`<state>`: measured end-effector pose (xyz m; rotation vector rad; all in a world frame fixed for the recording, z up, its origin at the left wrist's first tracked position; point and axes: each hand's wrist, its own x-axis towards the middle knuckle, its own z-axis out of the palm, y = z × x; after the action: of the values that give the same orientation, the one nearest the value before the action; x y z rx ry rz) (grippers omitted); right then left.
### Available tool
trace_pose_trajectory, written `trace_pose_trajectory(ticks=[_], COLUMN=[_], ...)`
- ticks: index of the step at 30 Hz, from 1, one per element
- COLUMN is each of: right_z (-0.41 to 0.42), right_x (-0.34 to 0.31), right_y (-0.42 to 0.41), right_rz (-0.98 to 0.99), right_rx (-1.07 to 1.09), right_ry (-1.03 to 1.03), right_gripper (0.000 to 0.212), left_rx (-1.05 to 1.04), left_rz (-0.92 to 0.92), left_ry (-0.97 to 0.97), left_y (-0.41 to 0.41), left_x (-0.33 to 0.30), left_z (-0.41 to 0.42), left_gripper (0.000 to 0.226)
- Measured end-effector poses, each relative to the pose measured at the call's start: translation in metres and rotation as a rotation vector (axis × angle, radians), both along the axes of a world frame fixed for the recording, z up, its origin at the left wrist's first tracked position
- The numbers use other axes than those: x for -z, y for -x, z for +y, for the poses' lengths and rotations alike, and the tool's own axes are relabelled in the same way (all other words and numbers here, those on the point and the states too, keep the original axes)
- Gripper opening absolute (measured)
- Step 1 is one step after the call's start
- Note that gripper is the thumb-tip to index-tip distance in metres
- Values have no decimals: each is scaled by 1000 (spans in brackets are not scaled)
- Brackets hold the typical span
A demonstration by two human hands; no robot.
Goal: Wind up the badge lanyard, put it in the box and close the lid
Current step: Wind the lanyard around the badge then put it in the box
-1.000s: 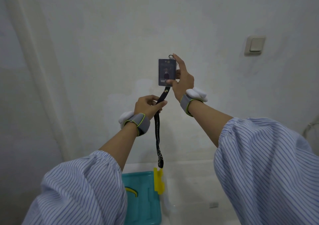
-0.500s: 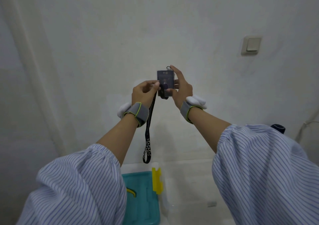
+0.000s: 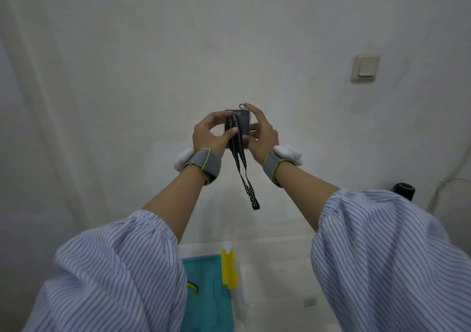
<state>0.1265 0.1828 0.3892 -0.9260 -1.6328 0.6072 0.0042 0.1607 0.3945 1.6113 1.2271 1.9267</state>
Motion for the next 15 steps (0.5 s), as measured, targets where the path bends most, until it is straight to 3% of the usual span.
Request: trace_pose_trajectory(ticks=[15], right_z=[6], right_x=[1], right_y=[-7], right_rz=[-76], right_rx=[24], right_ry=[-26], right_gripper=[67], left_rx=[-43], left_rz=[9], left_ry=[-32], left_y=[-7], left_x=[1], left_z=[5], left_gripper=[52])
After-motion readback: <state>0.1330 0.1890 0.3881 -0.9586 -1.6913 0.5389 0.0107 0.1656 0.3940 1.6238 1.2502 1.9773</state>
